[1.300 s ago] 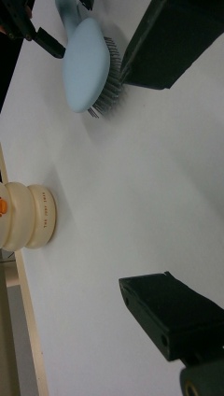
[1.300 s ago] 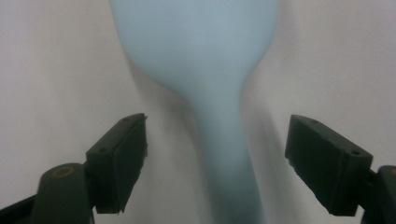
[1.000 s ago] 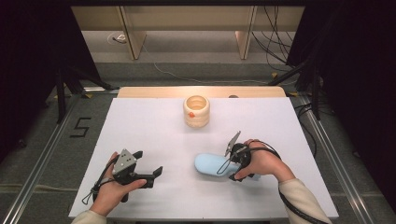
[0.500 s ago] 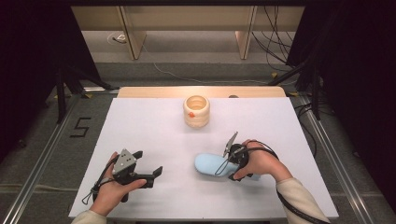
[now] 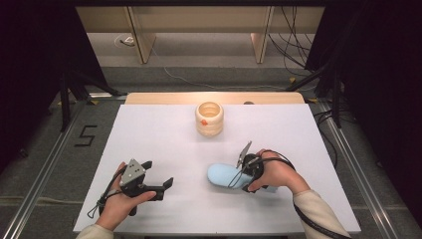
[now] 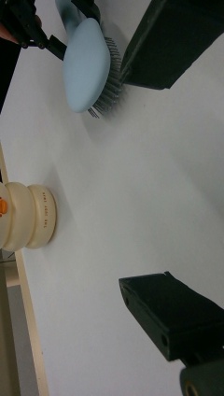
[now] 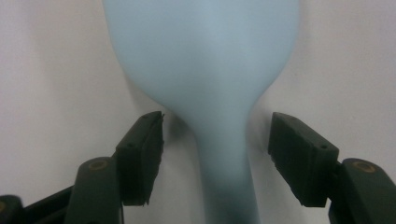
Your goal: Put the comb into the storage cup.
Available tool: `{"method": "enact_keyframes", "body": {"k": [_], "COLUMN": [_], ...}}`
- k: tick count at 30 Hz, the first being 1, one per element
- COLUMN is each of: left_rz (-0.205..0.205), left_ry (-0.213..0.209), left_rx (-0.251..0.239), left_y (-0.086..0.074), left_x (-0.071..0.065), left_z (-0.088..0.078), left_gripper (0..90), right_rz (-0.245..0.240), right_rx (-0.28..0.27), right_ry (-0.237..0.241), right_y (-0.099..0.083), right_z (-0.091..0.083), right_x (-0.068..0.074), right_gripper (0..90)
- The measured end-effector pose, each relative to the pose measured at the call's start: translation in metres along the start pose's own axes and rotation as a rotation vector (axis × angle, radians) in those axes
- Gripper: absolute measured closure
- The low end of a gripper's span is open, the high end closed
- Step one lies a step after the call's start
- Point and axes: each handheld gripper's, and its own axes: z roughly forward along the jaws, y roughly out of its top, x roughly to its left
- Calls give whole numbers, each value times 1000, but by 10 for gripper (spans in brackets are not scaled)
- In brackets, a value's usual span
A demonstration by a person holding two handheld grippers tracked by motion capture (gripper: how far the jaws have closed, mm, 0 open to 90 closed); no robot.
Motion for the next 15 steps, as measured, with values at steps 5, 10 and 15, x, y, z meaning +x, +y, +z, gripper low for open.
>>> {"method": "enact_keyframes", "body": {"k": [5,10,15], "left_rz": [0,0,0], "left_ry": [0,-1,-2], "left_rx": [0,0,0], "left_y": [0,0,0], "left_x": [0,0,0], "left_z": [0,0,0], "left_gripper": [32,33,33], "right_rz": [1,-21,-41], "right_rx": [2,4,14], "right_ry": [-1,5,-2], "right_y": [1,2,4], "right_z": [1,2,1], "right_x": [1,1,1], "right_gripper": [390,445,478]}}
